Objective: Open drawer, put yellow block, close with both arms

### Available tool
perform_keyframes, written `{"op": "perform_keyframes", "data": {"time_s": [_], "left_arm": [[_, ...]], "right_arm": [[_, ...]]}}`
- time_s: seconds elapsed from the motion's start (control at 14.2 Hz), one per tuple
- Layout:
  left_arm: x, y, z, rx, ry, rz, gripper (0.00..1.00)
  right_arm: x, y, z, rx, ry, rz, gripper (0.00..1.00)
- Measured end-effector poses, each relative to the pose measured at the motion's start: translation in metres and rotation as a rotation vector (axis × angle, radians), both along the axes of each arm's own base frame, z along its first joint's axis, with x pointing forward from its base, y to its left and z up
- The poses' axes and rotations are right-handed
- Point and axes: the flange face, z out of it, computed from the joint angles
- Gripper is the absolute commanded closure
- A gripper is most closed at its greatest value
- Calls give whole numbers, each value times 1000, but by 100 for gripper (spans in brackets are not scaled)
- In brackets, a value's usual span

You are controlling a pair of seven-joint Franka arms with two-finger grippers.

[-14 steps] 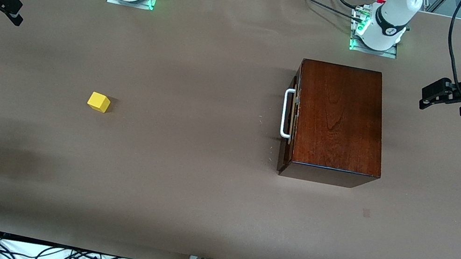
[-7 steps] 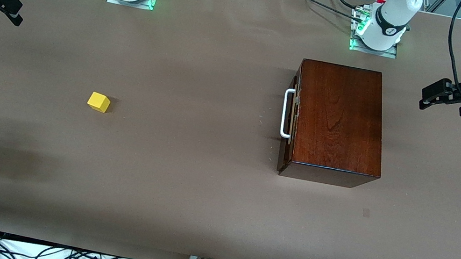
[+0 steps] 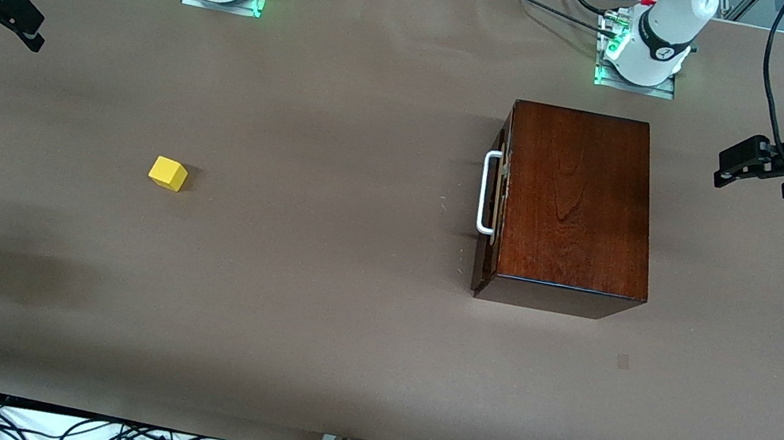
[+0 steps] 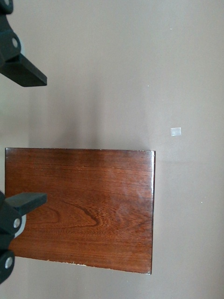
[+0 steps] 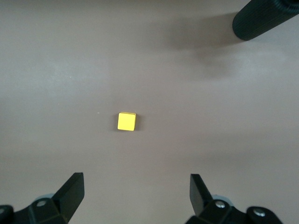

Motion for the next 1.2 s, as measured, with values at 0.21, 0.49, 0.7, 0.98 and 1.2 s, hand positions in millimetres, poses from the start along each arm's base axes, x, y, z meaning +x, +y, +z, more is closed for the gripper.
{"op": "perform_keyframes", "data": {"time_s": [0.21, 0.49, 0.7, 0.98, 1.2], "left_arm": [[0, 1, 0, 0, 0, 2, 0], [0, 2, 0, 0, 0, 4, 0], [0, 3, 0, 0, 0, 5, 0], [0, 3, 0, 0, 0, 5, 0], [0, 3, 0, 0, 0, 5, 0]], "right_arm": [[1, -2, -26, -16, 44, 2, 0], [1, -2, -60, -22, 79, 5, 0], [3, -1, -88, -23, 109, 8, 0], [9, -1, -111, -25, 151, 9, 0], [11, 0, -118, -26, 165, 10, 0]]}}
